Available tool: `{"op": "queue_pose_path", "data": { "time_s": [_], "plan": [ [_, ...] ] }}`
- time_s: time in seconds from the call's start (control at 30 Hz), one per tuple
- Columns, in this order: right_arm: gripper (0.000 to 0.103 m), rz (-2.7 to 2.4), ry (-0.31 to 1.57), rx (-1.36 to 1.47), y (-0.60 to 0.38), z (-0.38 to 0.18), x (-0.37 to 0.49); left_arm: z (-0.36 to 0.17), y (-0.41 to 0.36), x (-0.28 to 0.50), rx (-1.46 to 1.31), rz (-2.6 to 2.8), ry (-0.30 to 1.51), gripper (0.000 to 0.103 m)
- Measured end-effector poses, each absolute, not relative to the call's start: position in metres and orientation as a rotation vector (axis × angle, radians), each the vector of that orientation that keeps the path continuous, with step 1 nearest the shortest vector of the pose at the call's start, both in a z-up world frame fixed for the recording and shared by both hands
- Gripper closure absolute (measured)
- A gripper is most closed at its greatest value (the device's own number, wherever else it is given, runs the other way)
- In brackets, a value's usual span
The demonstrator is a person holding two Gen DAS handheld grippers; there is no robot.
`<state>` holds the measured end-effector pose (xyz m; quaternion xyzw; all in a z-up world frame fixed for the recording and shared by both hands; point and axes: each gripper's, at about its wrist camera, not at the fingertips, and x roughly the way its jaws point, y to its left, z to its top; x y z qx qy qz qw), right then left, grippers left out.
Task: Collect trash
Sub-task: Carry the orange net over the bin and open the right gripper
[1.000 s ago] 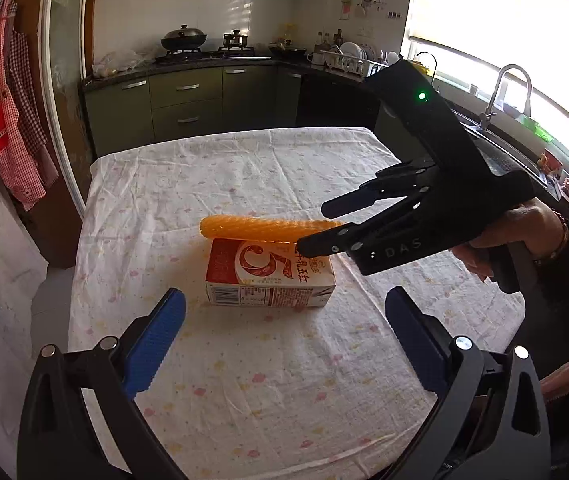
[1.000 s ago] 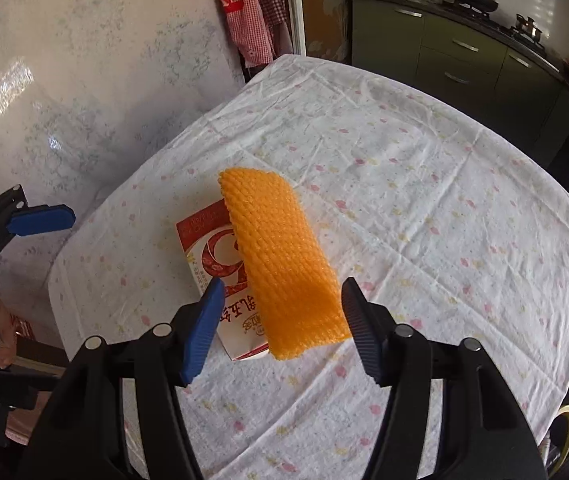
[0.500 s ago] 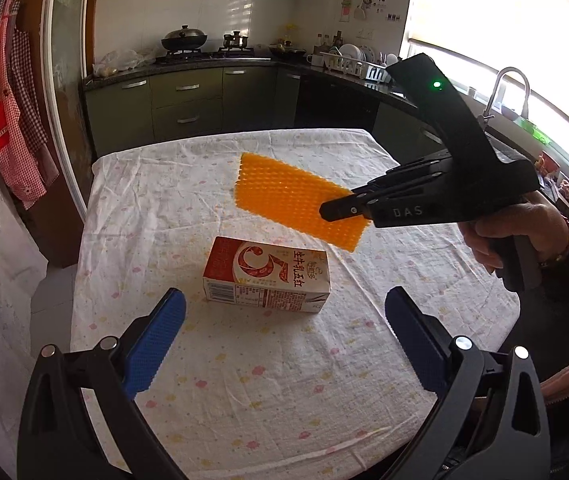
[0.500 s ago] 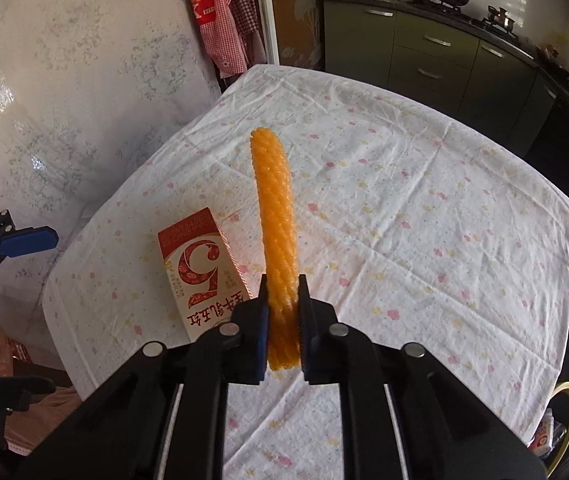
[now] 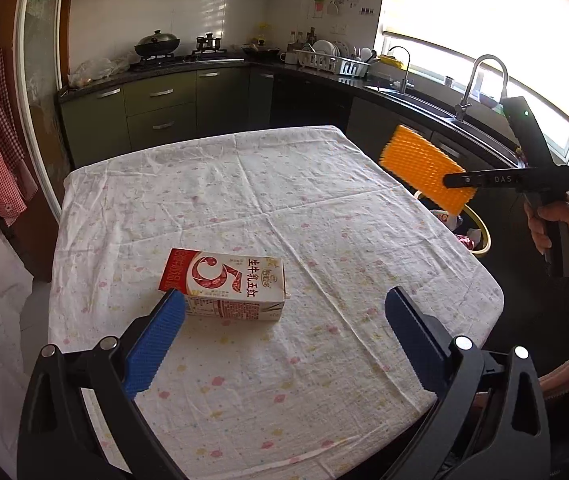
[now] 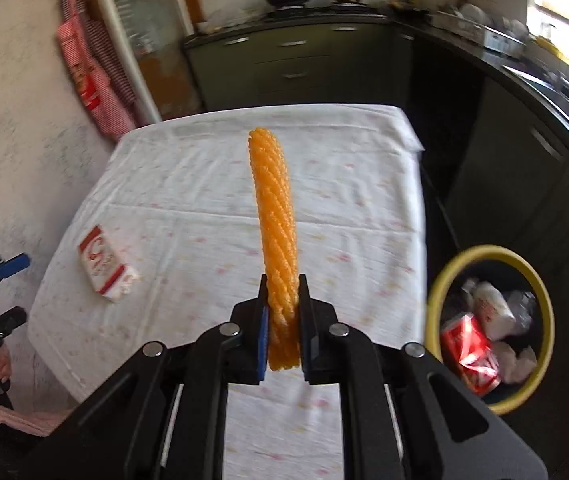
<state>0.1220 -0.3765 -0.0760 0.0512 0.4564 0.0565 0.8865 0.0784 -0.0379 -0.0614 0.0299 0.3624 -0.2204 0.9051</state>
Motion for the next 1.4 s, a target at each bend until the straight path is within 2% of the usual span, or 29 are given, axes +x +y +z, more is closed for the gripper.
{"op": "queue_pose_path", "data": {
  "time_s": [0.27,0.53,0.57,0.63,0.67,0.97,1.4],
  "plan": [
    [0.091,-0.262,1.008,0.28,-0.528,-0.126,0.103,-0.064,-0.058,0.086,0.08,-0.48,0.773,0.005],
    [0.089,-0.3,1.037,0.349,-0.557,-0.163,0.104,-0.063,-0.08,0.09,0.132,-0.508,0.785,0.005],
    [0.085,-0.311,1.032,0.339,-0.558,-0.164,0.106,-0.063,-0.081,0.09,0.135,-0.509,0.786,0.005],
    [0.05,-0.343,1.028,0.314,-0.558,-0.162,0.11,-0.064,-0.083,0.091,0.135,-0.51,0.789,0.005],
    [0.045,-0.357,1.011,0.294,-0.555,-0.158,0.108,-0.065,-0.083,0.091,0.134,-0.509,0.791,0.005],
    [0.04,-0.336,0.868,0.224,-0.514,-0.12,0.079,-0.08,-0.076,0.104,0.137,-0.481,0.825,0.005],
    [0.04,-0.083,0.869,0.185,-0.427,-0.112,0.096,-0.12,-0.031,0.163,0.111,-0.376,0.924,0.005]
  ]
}}
